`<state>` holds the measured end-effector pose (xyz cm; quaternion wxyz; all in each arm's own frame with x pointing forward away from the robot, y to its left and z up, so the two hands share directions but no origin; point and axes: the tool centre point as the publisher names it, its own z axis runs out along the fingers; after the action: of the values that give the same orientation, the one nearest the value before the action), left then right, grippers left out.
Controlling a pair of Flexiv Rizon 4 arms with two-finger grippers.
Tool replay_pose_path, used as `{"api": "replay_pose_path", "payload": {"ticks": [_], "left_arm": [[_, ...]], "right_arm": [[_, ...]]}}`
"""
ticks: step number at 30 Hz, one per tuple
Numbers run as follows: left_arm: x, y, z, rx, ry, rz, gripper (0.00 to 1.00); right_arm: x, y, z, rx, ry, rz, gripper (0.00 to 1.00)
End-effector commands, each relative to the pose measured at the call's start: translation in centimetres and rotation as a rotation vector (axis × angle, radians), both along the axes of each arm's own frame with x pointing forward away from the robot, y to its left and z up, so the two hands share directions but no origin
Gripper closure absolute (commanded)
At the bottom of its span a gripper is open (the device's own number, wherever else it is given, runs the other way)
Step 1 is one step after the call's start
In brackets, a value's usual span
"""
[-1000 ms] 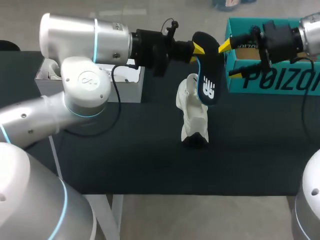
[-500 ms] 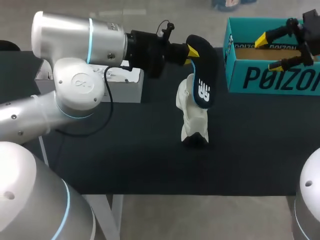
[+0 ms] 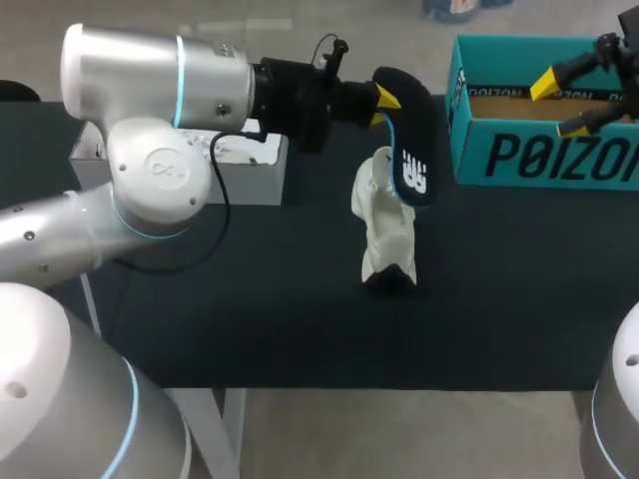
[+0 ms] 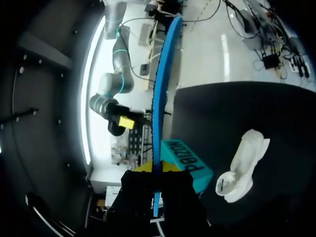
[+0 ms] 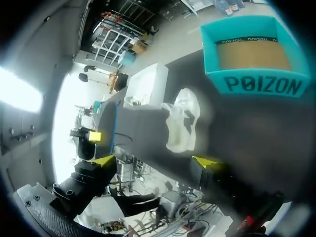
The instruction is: Take the shoe out of the shoebox, open the shoe tongue, remove and reinsert the insole, then place the shoe into the shoebox
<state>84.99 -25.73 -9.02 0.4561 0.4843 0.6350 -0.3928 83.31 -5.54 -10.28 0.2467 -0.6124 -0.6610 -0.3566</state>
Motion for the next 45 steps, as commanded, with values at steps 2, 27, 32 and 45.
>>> {"api": "replay_pose_path", "payload": {"ticks": [2,27,32,45], "left_arm": [[-0.3,-0.1,-0.4,-0.008,-0.005,0.008,1.0],[-0.3,-0.1,-0.4,-0.008,-0.005,0.008,1.0],[0.8,-0.3,-4.3,0.089,0.142,0.111,1.0],[-1.8,1.0,-16.8,0.321,0.565,0.169,1.0]], "right_arm": [[0.4,0.0,0.0,-0.004,0.012,0.012,0.0],[0.4,0.0,0.0,-0.004,0.012,0.012,0.0],[0.4,0.0,0.0,-0.004,0.012,0.012,0.0],[0.4,0.0,0.0,-0.004,0.012,0.012,0.0]]}}
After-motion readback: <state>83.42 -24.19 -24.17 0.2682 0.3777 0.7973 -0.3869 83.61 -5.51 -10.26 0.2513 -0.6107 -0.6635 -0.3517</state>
